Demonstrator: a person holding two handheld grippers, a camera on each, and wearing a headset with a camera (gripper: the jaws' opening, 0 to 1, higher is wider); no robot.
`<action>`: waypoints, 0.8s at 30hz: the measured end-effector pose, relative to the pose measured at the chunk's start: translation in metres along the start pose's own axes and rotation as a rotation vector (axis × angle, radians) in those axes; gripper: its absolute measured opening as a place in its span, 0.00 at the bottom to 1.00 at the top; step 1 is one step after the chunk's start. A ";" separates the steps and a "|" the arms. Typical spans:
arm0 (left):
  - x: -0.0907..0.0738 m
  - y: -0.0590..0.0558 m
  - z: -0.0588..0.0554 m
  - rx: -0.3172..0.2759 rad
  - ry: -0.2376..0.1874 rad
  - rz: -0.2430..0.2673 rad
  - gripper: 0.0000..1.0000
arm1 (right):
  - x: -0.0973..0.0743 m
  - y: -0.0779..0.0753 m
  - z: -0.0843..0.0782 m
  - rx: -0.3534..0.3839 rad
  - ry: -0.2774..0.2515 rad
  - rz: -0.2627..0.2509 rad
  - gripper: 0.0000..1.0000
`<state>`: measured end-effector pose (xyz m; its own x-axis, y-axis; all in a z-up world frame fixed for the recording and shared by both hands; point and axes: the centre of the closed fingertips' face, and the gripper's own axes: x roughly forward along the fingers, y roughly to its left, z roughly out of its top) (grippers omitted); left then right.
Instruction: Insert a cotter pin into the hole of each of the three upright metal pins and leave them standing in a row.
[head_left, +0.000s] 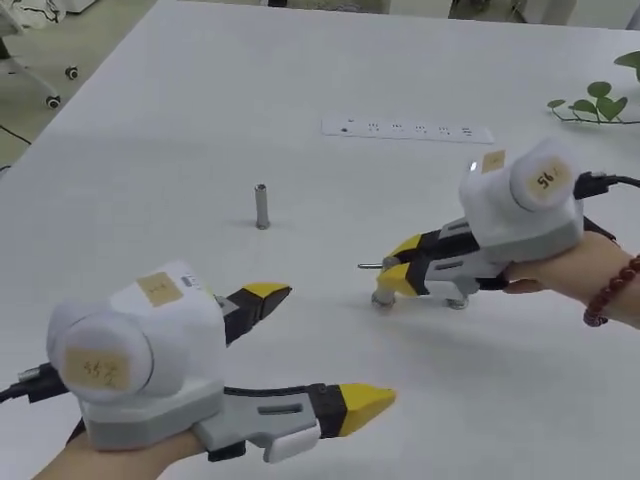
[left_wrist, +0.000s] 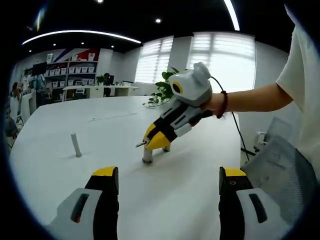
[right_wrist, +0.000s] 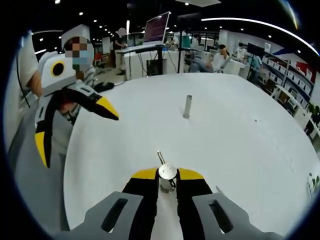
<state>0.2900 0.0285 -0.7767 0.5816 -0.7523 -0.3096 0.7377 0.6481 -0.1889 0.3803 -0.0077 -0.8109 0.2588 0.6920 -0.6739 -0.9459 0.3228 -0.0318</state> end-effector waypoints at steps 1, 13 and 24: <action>0.000 0.000 0.000 0.000 0.000 0.000 0.82 | 0.000 0.000 0.000 0.001 0.001 0.002 0.13; -0.001 0.002 0.000 -0.009 -0.001 0.003 0.82 | 0.004 -0.004 -0.004 0.000 0.014 0.010 0.13; 0.000 0.003 -0.002 -0.012 0.005 0.000 0.82 | 0.005 -0.008 -0.006 0.026 0.015 0.015 0.14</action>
<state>0.2915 0.0301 -0.7790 0.5797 -0.7516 -0.3147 0.7337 0.6495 -0.1998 0.3881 -0.0108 -0.8180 0.2412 0.6876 -0.6849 -0.9444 0.3288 -0.0025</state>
